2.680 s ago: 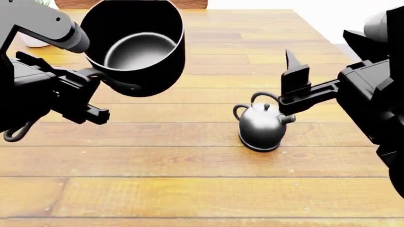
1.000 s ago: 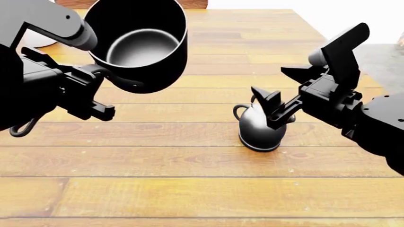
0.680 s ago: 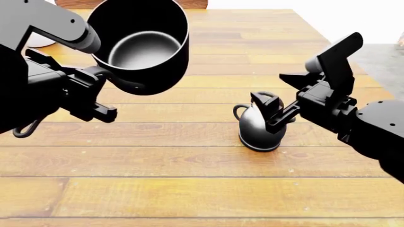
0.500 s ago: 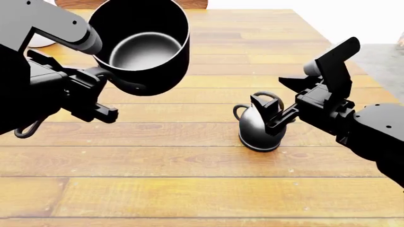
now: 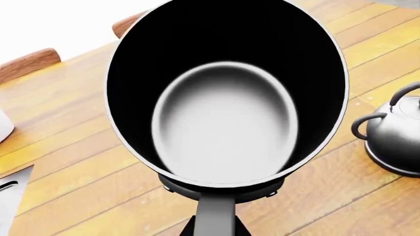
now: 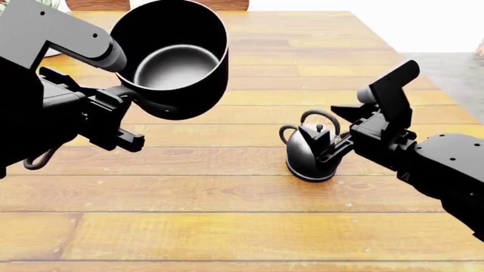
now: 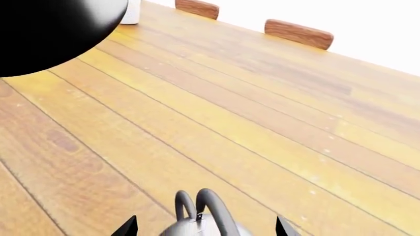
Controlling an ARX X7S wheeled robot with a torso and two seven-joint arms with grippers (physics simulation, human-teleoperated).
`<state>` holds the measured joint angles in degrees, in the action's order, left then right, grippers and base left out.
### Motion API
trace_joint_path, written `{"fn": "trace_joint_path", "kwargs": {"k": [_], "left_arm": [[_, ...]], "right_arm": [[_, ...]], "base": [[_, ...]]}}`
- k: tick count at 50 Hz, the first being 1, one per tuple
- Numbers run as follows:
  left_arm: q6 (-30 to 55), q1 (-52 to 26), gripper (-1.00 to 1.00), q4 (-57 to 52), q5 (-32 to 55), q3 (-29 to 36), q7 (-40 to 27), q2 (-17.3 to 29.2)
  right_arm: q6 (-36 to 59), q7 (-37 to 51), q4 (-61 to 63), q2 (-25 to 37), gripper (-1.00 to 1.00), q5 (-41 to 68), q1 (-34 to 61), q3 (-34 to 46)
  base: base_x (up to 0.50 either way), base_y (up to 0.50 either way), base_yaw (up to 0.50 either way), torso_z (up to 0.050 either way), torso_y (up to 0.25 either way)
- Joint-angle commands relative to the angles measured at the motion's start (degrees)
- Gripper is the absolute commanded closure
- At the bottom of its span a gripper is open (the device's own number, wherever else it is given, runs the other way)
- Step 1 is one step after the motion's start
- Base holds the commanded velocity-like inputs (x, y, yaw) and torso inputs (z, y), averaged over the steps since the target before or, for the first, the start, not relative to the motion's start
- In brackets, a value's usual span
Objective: Pick the teapot and pot and place them in the sink. Then turn on the water.
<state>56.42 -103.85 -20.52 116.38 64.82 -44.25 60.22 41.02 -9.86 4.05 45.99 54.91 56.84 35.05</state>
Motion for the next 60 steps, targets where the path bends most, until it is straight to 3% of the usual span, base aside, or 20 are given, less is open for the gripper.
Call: {"fn": "trace_joint_path", "kwargs": {"k": [1,19,20,47,60], "left_arm": [[-0.20,-2.72,1.00,0.86,-5.23,-3.13,0.03,0.32],[-0.79,-1.67,1.00,0.59,-5.70,-3.28,0.37,0.61],[-0.78,-1.66,1.00,0.61,-5.71,-3.29,0.41,0.60],[-1.94,0.07,1.00,0.02,-6.42,-3.67,0.68,1.33],[-3.41,1.16,1.00,-0.98,-6.49,-4.32,0.95,2.47]], "right_arm": [[-0.12,-0.30,-1.06,-0.26,-1.00,-0.35,-0.63,0.55],[0.02,-0.58,-1.90,-0.40,-1.00,-0.33,-1.44,1.10],[0.06,-0.42,-1.88,-0.43,1.00,-0.27,-1.42,1.04],[0.82,1.81,1.31,0.04,1.00,1.26,-0.06,-0.47],[7.69,14.30,10.45,1.02,1.00,4.36,3.97,-3.13]], "base": [[0.00,0.00,0.00,0.000,0.000],[0.00,0.00,0.00,0.001,0.002],[0.00,0.00,0.00,0.000,0.010],[0.00,0.00,0.00,0.001,0.002],[0.00,0.00,0.00,0.002,0.004]]}}
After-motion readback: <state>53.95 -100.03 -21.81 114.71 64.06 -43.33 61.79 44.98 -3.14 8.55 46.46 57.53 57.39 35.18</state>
